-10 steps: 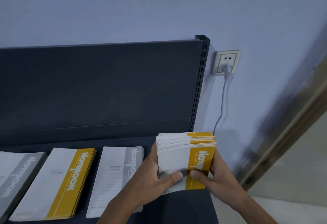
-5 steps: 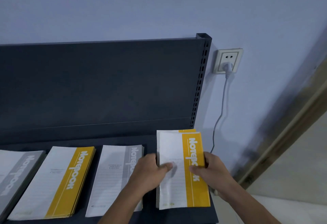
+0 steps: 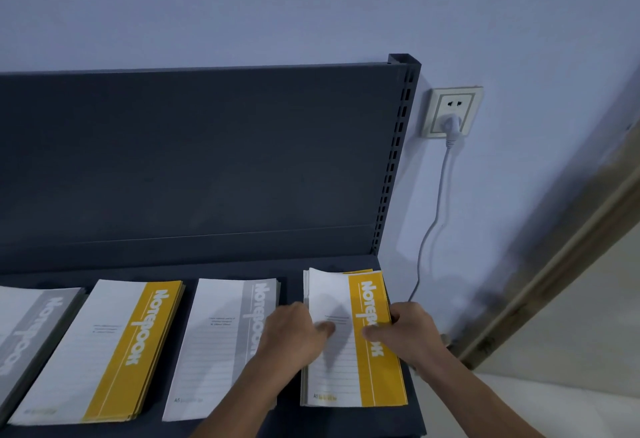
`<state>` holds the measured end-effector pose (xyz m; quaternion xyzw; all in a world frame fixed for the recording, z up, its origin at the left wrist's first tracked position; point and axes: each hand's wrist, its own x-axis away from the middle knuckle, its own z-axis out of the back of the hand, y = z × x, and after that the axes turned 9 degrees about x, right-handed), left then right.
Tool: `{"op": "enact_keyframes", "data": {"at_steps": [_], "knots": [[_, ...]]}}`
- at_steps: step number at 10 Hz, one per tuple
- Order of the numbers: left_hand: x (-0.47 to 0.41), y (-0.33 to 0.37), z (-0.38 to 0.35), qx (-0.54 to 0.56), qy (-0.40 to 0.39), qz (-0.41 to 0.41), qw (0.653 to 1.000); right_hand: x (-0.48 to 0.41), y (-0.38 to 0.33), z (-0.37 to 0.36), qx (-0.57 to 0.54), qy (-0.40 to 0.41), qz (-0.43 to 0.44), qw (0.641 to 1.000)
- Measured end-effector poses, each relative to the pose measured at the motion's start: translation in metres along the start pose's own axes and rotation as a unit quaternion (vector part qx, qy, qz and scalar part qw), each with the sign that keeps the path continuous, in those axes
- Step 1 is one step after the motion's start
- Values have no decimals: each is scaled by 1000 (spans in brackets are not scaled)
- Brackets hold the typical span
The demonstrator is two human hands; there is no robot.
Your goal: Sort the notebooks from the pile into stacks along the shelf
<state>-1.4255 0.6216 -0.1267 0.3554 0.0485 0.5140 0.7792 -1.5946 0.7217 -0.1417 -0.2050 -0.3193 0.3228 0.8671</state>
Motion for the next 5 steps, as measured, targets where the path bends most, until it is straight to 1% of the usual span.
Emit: {"op": "enact_keyframes", "data": {"at_steps": [2,4,5], "knots": [[0,-5,-6,-22,18,3,1000,-1,1,-5,38,24,13,999],[5,-2,2,-2,26,-5,1000,-8,3,-10,84,44,21,995],[6,-9,14,-11,69,-39,997,-7,-2,-13,159,118,58,979]]}}
